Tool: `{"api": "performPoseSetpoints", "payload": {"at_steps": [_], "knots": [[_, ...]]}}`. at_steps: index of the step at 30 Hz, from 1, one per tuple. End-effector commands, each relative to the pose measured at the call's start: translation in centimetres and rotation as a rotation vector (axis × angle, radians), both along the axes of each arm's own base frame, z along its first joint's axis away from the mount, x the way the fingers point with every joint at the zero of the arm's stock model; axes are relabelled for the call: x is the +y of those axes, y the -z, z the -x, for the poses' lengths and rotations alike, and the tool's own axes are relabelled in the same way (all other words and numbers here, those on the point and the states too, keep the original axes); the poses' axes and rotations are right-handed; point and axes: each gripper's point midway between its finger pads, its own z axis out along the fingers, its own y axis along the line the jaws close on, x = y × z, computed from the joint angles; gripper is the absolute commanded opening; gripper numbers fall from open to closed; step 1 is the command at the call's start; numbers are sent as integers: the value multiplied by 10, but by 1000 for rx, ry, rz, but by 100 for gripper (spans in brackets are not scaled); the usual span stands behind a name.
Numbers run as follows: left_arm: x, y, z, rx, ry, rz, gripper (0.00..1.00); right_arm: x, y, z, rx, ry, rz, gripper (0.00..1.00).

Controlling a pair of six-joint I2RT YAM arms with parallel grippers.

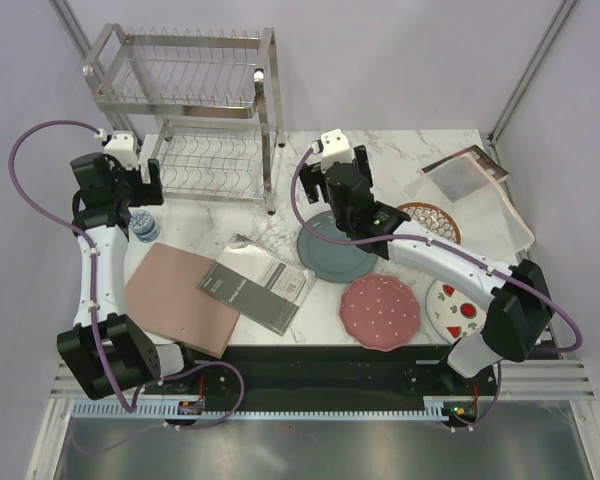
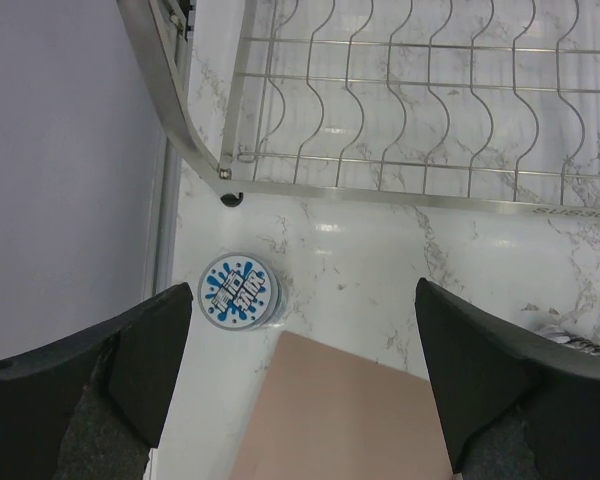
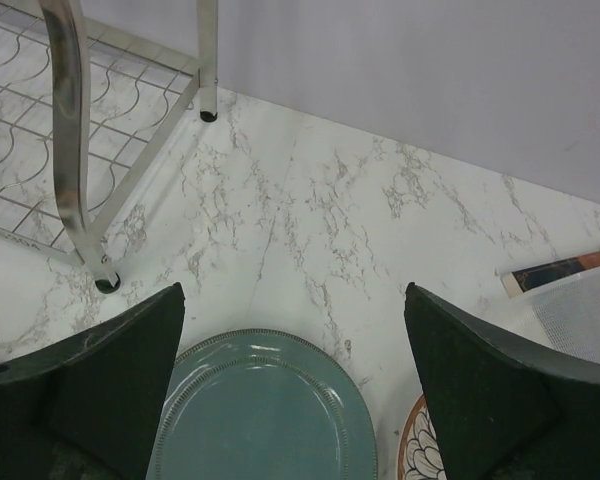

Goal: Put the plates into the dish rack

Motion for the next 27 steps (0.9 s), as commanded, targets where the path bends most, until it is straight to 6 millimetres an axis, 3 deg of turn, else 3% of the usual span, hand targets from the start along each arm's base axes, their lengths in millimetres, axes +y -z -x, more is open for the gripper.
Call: {"api": "performPoseSetpoints", "payload": {"at_steps": [1,4,9,12,15,18,27], "knots": [[16,1,-10,-53,-39,-69,100,14,-27,-14,-79,2,-112,98],[13,13,-18,-23,-10,-44,100,40,-18,-16,-99,-140,-65,98],[10,-7,-28,-89,-18,1,100,60,-17,-32,-122,-149,-112,93],[12,-10,-28,-116,-37,2,100,88,-11,-40,-94,-218,-154,88],[20,-5,-25,-133,-81,-25,100,113,-9,-42,-91,-308,-199,82],[25,4,-20,-118,-102,-45,100,126,-6,-51,-89,-305,-247,76],[19,18,2,-92,-87,-74,100,163,3,-66,-93,-323,-306,77]]}}
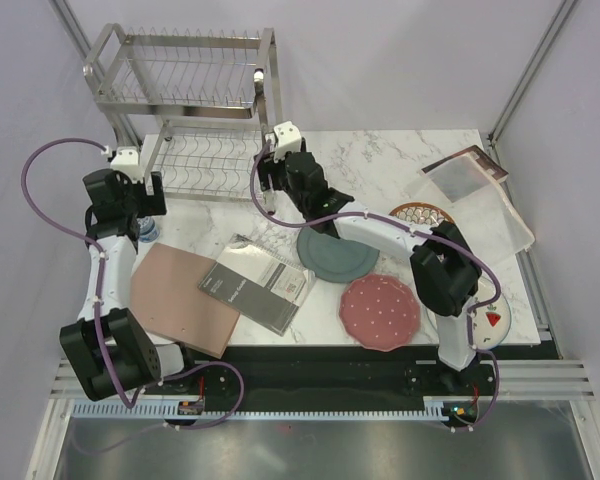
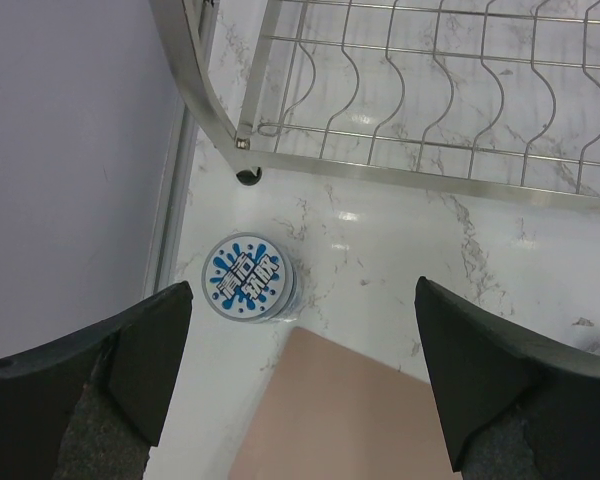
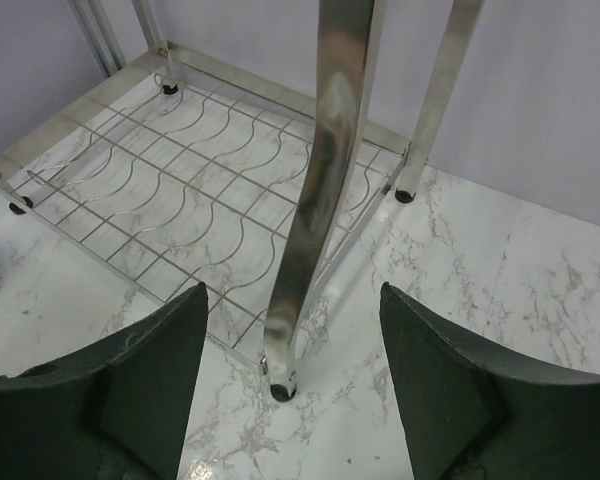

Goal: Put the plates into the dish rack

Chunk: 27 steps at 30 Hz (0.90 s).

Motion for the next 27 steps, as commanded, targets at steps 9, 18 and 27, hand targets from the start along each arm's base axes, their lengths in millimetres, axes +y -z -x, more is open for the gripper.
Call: {"api": "performPoseSetpoints", "payload": {"at_steps": [9,18,27], "knots": [[0,-22,15,-59,-16,-36,100,30,-11,-48,-73,169,-100,69],[0,-11,20,-40,-33,-20,100,16,-4,-66,-63,304,-80,36],[39,-11,-11,-177,-100,-74,100,7,14,-73,-48,340,-63,68]]}}
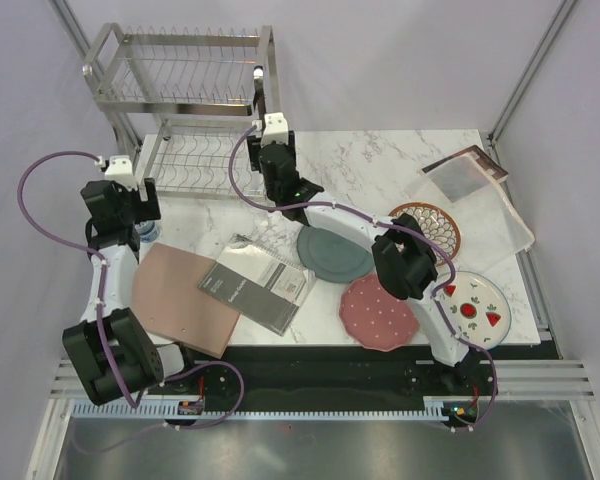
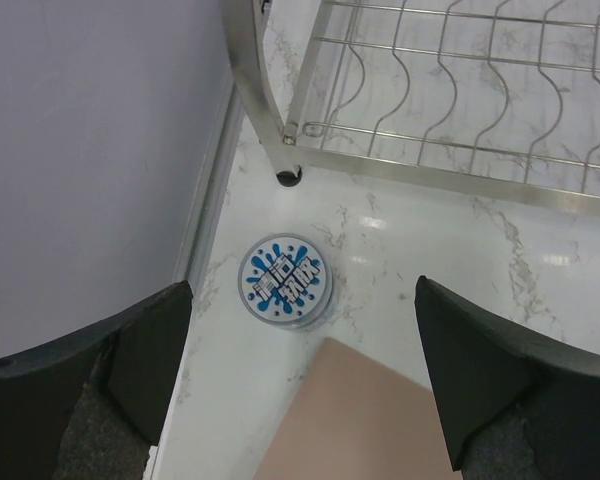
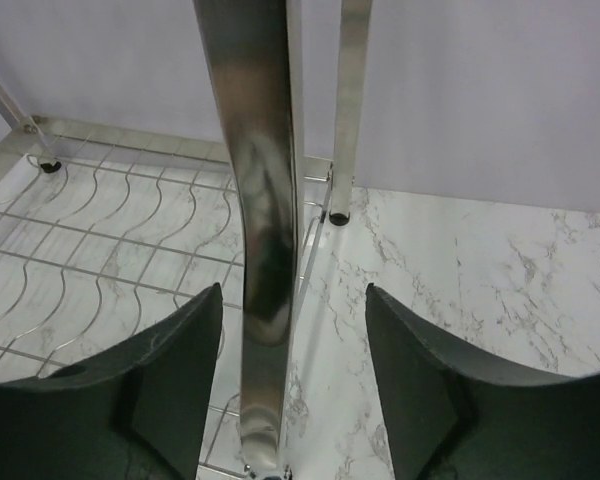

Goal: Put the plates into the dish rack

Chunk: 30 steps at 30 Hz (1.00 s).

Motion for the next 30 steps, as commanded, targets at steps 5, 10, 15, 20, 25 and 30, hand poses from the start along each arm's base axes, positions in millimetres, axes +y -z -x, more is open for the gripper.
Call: {"api": "performPoseSetpoints", "payload": {"at_steps": [5,10,15,20,25,30], "knots": [[31,-12,-51,-144,-4,-20,100,-1,10,-19,-21,27,-15,55],[31,-9,-83,-155,73,-21,99,0,9,-24,-42,24,-7,40],[32,-13,-106,-189,142,-70,97,-1,4,-26,-59,33,-16,5],[30,-9,-120,-183,168,-34,88,-17,-7,-28,-71,71,-7,0],[16,-18,-112,-217,195,12,88,-59,-26,-36,-82,139,-8,0],[7,-8,-106,-205,227,10,87,-104,-32,-45,-73,198,29,0]]}}
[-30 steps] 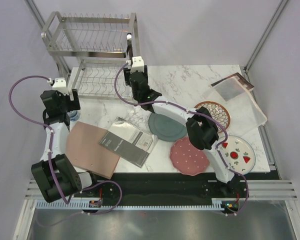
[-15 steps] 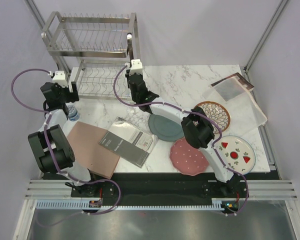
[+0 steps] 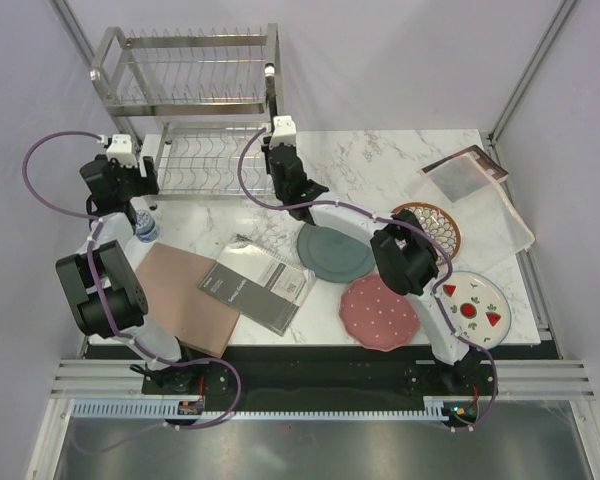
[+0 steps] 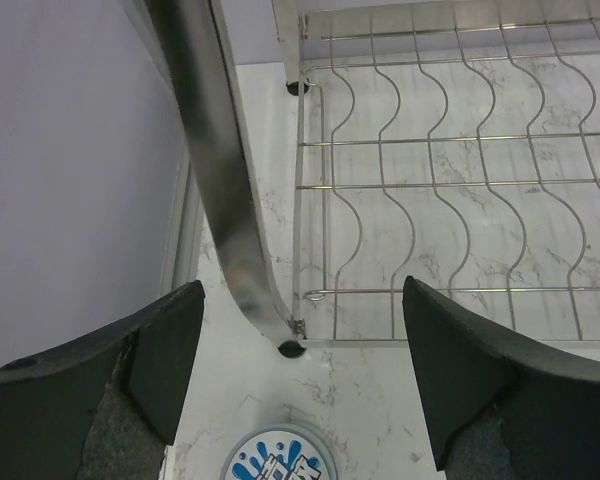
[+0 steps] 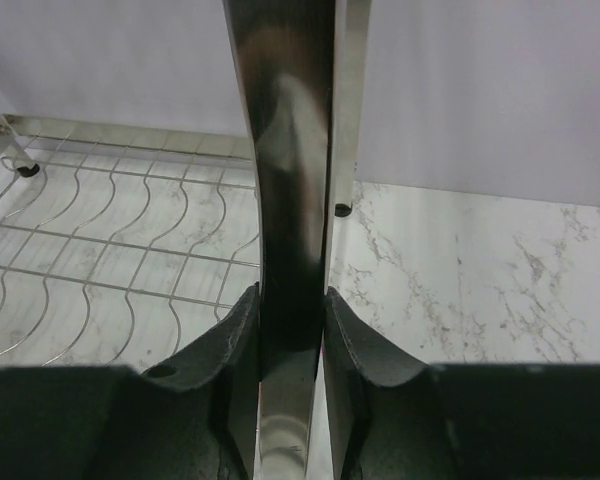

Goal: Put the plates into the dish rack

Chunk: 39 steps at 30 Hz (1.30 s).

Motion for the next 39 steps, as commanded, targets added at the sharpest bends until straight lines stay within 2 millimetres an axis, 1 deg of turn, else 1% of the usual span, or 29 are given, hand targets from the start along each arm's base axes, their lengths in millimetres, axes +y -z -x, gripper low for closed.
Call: {"api": "performPoseSetpoints", "payload": {"at_steps": [1,2,3,4,5,6,7,8,10,12,13,17,18,19,20,21,23,24,25,28,30,32,33,34,35,36,37,38,39], "knots": [[-13,-19,1,-65,52,-6,87,-101,-66,-24,-77,208,37,0],[-14,-17,1,-61,53,1,86,-107,-61,-23,-67,215,49,0],[-16,-18,0,-64,55,1,86,-115,-63,-25,-66,226,49,0],[-17,-17,0,-64,57,6,86,-121,-73,-22,-75,229,44,0],[-20,-15,-1,-62,64,11,86,-124,-68,-20,-66,230,56,0],[-21,-14,-1,-59,66,10,86,-128,-70,-19,-68,237,58,0],[-28,-13,-3,-56,78,11,86,-133,-75,-17,-73,241,60,0],[-31,-9,-6,-48,81,15,86,-136,-71,-14,-66,247,66,0],[-41,-7,-10,-43,98,14,86,-141,-76,-11,-71,255,67,0],[-49,-8,-14,-44,115,13,85,-147,-71,-9,-63,265,79,0],[-58,-8,-16,-44,135,13,85,-149,-75,-8,-67,266,77,0],[-80,-7,-21,-42,179,-3,84,-166,-77,-6,-65,294,88,0],[-83,-5,-22,-39,185,-2,84,-175,-78,-9,-67,308,88,0],[-95,-4,-24,-36,204,0,84,-180,-80,-8,-67,315,90,0],[-99,-3,-25,-33,212,-3,84,-186,-81,-9,-67,324,93,0],[-111,-2,-26,-31,231,-3,84,-197,-82,-11,-67,344,96,0],[-119,-3,-30,-32,240,-7,84,-212,-84,-11,-66,364,100,0],[-132,-2,-32,-27,262,-8,84,-224,-83,-14,-62,383,104,0],[-136,3,-35,-15,269,-9,84,-233,-80,-13,-54,395,110,0],[-153,4,-44,-8,280,-19,84,-258,-72,-11,-36,432,130,0],[-169,-1,-50,-17,311,-30,84,-278,-71,-10,-31,462,132,0],[-176,-4,-57,-27,321,-42,84,-292,-64,-8,-14,482,141,0],[-180,-6,-59,-29,326,-44,84,-306,-68,-7,-14,505,140,0],[-179,-9,-63,-36,323,-48,84,-312,-63,-6,-3,514,147,0],[-195,-6,-65,-32,346,-49,85,-325,-62,-6,2,534,146,0],[-204,-5,-66,-29,361,-52,85,-331,-65,-4,-1,542,142,0],[-209,-9,-70,-39,367,-59,85,-336,-62,-3,10,550,149,0],[-212,-4,-73,-32,367,-65,85,-345,-61,-3,13,564,151,0],[-223,-4,-74,-34,385,-69,85,-351,-61,0,14,571,153,0]]}}
